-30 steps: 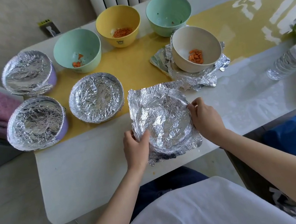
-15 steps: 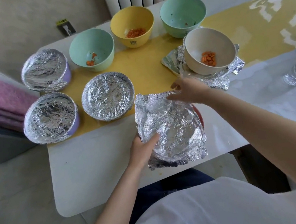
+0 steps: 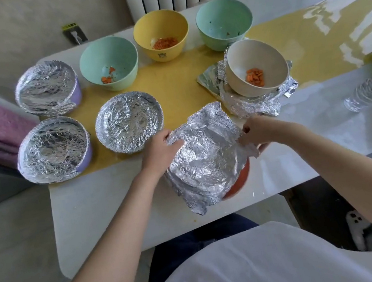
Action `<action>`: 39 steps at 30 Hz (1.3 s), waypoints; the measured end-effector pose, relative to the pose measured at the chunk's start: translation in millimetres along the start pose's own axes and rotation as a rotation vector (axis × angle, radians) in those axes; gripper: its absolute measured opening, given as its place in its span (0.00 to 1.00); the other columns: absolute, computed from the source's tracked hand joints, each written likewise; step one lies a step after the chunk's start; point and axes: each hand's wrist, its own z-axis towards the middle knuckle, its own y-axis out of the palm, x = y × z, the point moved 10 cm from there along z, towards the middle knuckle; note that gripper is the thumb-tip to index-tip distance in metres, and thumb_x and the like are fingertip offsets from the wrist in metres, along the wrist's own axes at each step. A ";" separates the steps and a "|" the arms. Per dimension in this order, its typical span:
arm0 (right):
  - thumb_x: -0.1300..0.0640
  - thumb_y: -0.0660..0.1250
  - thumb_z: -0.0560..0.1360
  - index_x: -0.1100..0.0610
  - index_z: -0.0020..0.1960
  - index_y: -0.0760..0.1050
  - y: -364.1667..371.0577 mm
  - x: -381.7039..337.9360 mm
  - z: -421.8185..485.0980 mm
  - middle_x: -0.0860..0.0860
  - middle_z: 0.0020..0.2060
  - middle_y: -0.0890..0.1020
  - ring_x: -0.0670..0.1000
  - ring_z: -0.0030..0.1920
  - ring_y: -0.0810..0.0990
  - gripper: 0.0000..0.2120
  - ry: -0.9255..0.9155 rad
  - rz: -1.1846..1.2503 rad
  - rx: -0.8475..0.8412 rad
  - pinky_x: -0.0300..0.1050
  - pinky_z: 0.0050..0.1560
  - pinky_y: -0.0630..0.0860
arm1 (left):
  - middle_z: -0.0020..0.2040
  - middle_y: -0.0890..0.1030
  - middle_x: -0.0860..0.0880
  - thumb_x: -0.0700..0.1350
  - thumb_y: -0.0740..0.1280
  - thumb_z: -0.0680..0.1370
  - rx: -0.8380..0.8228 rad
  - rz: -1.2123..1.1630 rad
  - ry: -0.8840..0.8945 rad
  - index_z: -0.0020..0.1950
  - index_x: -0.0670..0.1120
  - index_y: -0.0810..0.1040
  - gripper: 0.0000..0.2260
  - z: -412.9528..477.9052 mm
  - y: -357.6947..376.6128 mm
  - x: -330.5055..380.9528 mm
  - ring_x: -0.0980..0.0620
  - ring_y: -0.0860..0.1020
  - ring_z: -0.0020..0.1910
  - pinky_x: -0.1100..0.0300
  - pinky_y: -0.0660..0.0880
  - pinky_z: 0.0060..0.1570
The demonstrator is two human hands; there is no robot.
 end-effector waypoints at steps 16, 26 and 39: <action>0.56 0.70 0.73 0.54 0.33 0.58 -8.0 -0.8 -0.7 0.50 0.28 0.60 0.48 0.29 0.59 0.21 -0.219 0.578 0.244 0.42 0.32 0.58 | 0.58 0.71 0.51 0.49 0.65 0.77 0.441 -0.231 0.063 0.62 0.45 0.69 0.16 -54.8 -27.9 -12.0 0.55 0.70 0.57 0.74 0.64 0.52; 0.57 0.69 0.75 0.55 0.33 0.60 -2.1 14.7 -5.2 0.51 0.28 0.60 0.47 0.29 0.59 0.19 -0.207 0.723 0.260 0.39 0.30 0.57 | 0.27 0.66 0.52 0.54 0.72 0.71 0.113 -0.816 -0.483 0.34 0.46 0.77 0.14 -69.7 28.8 -61.0 0.52 0.65 0.31 0.56 0.62 0.38; 0.54 0.61 0.79 0.61 0.51 0.66 -2.7 7.5 -33.1 0.57 0.39 0.73 0.57 0.41 0.71 0.10 -0.200 0.308 0.630 0.48 0.38 0.62 | 0.36 0.70 0.46 0.51 0.70 0.73 0.469 -0.376 -0.258 0.43 0.37 0.69 0.18 -78.8 -4.7 -44.5 0.49 0.66 0.33 0.56 0.63 0.34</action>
